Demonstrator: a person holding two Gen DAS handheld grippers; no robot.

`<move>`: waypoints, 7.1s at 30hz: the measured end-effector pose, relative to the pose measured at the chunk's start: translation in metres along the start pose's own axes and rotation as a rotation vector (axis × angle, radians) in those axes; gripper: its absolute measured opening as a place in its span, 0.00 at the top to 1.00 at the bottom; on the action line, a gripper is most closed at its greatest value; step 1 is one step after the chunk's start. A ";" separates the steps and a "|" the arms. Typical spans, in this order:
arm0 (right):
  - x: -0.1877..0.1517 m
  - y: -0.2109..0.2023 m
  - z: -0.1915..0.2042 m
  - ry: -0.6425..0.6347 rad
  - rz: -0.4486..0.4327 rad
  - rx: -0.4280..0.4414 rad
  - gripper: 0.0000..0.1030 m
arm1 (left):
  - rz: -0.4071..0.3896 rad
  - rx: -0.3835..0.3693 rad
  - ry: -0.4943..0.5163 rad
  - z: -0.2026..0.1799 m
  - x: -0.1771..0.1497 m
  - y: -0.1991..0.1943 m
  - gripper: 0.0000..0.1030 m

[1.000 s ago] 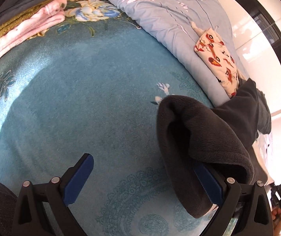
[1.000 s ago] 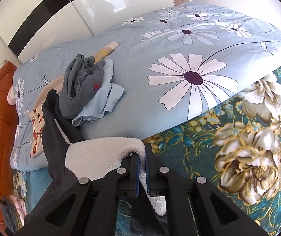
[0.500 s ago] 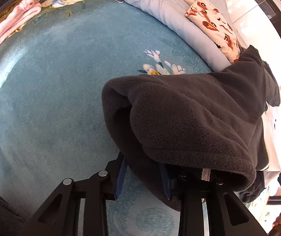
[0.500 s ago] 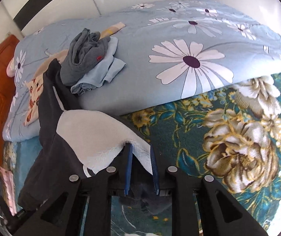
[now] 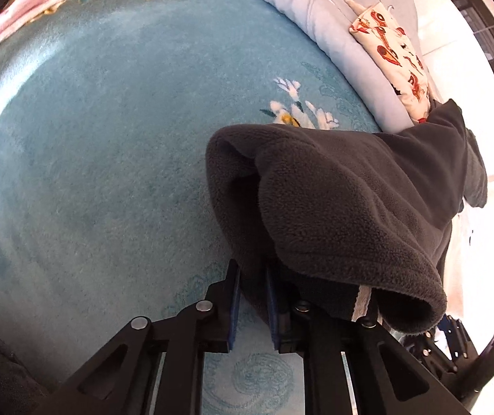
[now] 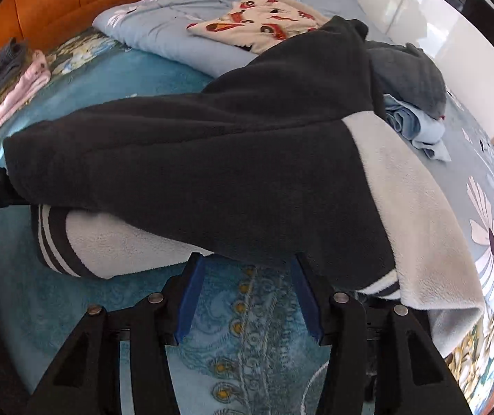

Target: Fold clothes

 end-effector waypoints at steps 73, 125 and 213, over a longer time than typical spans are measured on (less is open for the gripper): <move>0.062 -0.499 -0.094 0.251 -1.025 0.255 0.94 | -1.118 0.058 0.746 -0.160 -0.032 -0.493 0.94; 0.031 0.005 -0.158 0.461 0.018 0.131 0.56 | -0.119 0.165 0.374 -0.120 0.111 -0.026 0.48; -0.118 -0.138 -0.310 0.852 -0.064 -0.244 0.54 | -0.254 0.082 -0.056 0.029 0.010 -0.066 0.47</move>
Point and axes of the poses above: each gripper's, at about its wrist camera, not at the fingertips, and y roughly the way its jaws point, z to its left, x to its top, the point moved 8 cm from there along y, roughly the way its jaws point, and after that the axes turned 2 degrees about x, right-handed, at the moved point
